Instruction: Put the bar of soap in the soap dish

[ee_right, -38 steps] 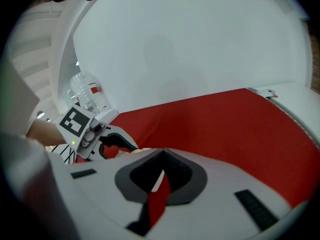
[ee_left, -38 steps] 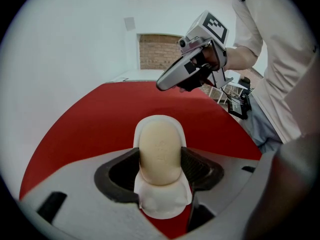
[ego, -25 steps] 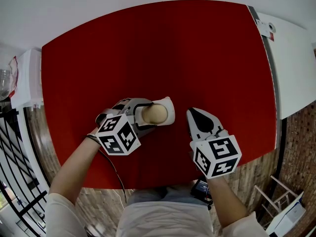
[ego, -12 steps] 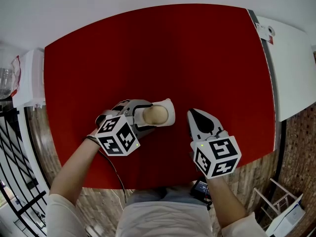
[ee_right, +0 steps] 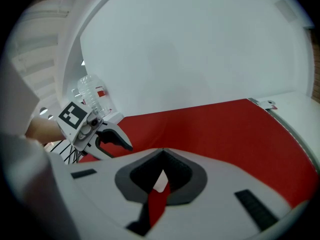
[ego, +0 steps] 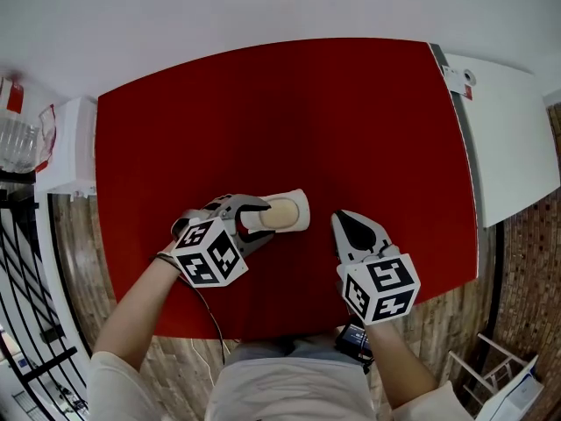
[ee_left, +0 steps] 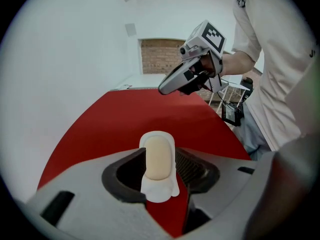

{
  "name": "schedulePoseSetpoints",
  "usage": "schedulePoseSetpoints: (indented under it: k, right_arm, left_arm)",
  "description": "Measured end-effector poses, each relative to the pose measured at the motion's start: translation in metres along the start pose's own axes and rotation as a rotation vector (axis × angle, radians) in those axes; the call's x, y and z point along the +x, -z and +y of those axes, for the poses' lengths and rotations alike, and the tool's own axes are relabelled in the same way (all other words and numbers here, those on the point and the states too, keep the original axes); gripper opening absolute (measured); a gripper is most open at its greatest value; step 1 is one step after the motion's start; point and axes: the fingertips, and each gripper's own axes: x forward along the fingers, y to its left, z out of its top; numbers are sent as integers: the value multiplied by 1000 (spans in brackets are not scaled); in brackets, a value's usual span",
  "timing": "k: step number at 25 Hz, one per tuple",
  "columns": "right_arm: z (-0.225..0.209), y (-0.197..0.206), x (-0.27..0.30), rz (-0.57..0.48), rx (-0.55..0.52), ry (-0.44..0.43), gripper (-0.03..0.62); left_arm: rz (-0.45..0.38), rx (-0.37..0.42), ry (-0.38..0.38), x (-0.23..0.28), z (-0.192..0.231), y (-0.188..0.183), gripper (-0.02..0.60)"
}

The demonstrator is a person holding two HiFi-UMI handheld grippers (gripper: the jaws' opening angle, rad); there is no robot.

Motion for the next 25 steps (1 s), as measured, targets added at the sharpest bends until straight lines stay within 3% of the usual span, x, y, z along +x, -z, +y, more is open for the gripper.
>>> schedulePoseSetpoints:
  k: [14, 25]
  right_arm:
    - [40, -18, -74, -33, -67, -38, 3]
    - [64, -15, -108, -47, -90, -64, 3]
  left_arm:
    - [4, -11, -111, -66, -48, -39, 9]
    - [3, 5, -163, -103, -83, -64, 8]
